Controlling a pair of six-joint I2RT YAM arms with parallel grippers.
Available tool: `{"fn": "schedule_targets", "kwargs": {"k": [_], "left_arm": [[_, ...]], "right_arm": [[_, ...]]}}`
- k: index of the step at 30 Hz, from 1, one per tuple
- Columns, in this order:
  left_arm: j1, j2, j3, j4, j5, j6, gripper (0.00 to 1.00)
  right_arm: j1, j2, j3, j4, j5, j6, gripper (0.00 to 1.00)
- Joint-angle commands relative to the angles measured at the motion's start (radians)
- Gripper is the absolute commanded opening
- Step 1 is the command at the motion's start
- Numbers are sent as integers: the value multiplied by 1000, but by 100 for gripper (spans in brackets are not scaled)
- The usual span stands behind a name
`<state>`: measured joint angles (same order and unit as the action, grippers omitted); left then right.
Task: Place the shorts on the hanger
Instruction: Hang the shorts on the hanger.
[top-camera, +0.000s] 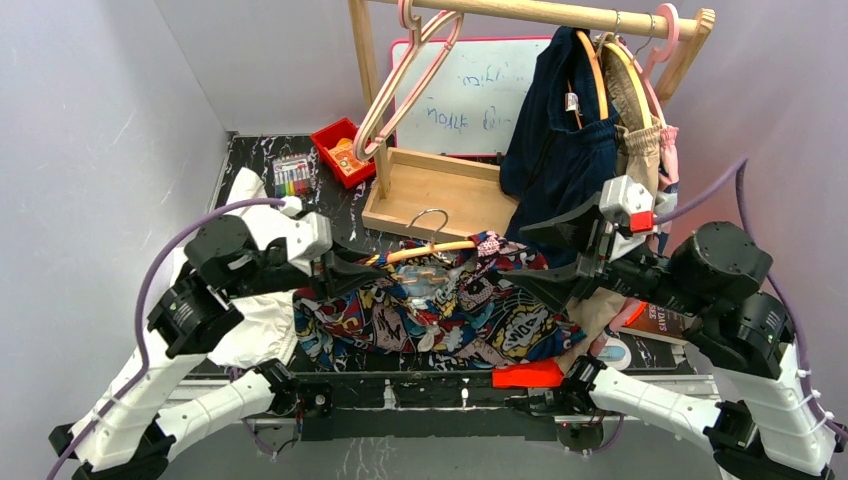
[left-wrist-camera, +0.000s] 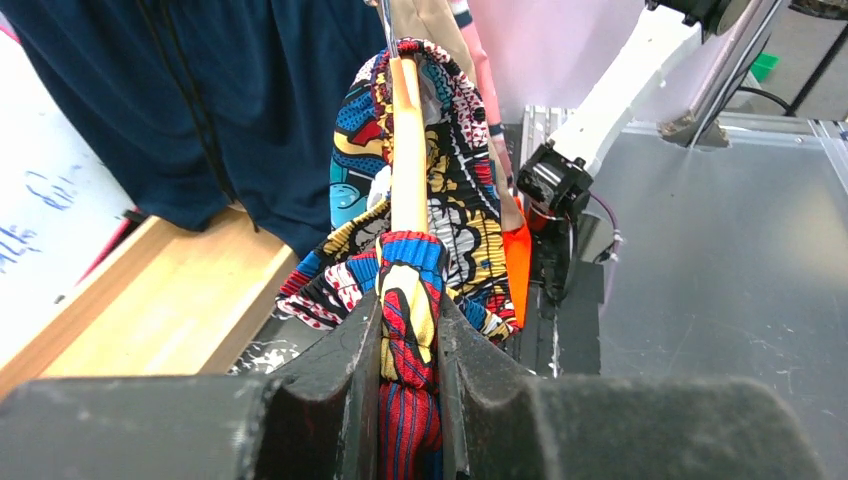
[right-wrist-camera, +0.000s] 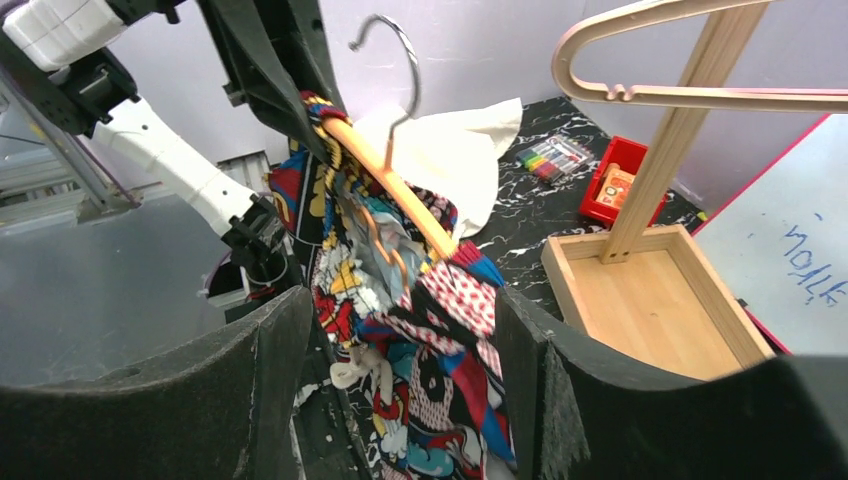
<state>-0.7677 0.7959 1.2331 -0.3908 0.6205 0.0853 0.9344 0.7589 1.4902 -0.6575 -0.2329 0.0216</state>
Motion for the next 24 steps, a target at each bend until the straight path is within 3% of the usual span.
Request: {"fn": "schedule_targets", "kwargs": {"k": [1,10,17,24], "left_arm": [[2,-59,57,74,-49,-5,0],[2,-56,222,23,-32,7,0],[2,-16,385,-36,-35,55,0],[2,6,325,-26,9,41,0]], "right_arm": [[3,-10,-13,14,49,-22,75],[2,33,87,22,-41,-43,75],[3,112,385,46,-152,-40,75],[3,163,324,79,-187,-40,75]]}}
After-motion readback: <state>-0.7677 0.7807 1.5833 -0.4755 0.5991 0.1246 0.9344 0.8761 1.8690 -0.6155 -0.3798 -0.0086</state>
